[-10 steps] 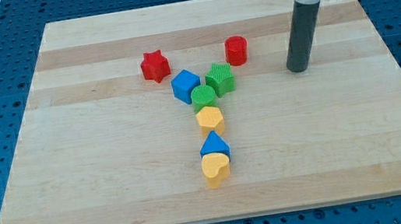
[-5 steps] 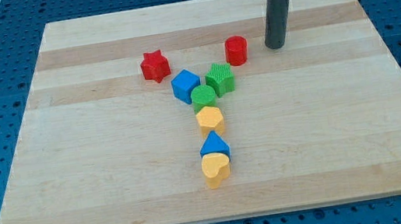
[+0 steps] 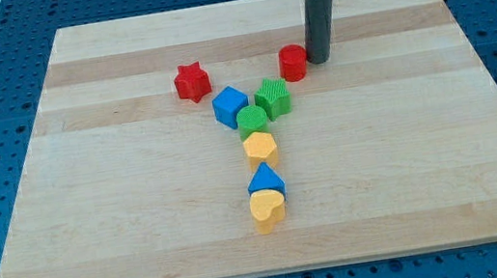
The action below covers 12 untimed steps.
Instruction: Push the green circle slightly to right
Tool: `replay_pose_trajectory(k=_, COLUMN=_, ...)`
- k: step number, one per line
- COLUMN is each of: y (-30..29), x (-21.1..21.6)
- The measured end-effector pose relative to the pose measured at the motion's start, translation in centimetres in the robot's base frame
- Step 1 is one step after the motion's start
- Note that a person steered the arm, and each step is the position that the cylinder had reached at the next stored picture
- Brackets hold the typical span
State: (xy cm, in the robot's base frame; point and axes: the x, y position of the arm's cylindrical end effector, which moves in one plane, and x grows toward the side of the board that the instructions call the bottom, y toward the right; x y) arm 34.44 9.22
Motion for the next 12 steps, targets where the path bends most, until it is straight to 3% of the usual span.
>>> replay_pose_trajectory(k=6, y=-6.8, x=0.1)
replay_pose_trajectory(k=8, y=-6.8, x=1.6)
replay_pose_trajectory(k=12, y=-6.8, x=0.2)
